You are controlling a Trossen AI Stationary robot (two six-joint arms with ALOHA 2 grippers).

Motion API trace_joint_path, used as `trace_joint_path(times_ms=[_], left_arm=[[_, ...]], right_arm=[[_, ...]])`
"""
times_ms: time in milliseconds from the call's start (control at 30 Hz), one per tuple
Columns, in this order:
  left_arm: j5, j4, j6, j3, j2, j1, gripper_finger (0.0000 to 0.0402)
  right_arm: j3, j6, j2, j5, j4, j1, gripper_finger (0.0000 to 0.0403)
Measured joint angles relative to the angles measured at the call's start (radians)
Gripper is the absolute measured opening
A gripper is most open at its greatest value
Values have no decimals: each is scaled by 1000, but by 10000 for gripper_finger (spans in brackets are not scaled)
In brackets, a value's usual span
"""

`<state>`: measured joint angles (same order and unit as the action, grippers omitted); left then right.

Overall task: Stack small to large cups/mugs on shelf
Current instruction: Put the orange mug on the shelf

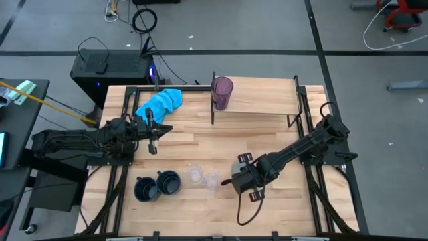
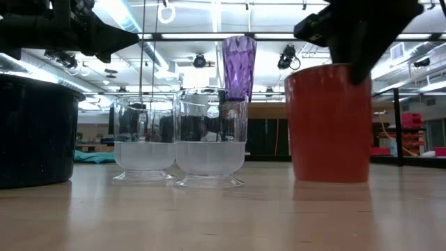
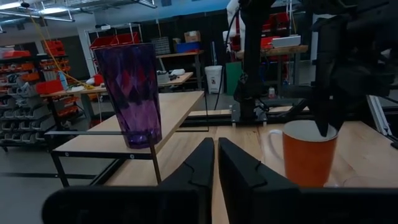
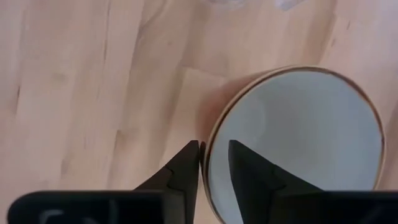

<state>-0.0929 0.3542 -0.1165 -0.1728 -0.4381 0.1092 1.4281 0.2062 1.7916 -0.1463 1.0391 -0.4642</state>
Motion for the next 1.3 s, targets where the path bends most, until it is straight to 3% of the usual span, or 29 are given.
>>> trace_joint_path(times_ms=[400,833,1300], left_arm=[[0,0,0,0,0,0,40],[0,0,0,0,0,0,30],[0,0,0,0,0,0,33]], right_arm=[[0,95,0,-6,-28,101,95],[1,358,0,-3,-36,244,97],[1,216,0,31,5,265,109]])
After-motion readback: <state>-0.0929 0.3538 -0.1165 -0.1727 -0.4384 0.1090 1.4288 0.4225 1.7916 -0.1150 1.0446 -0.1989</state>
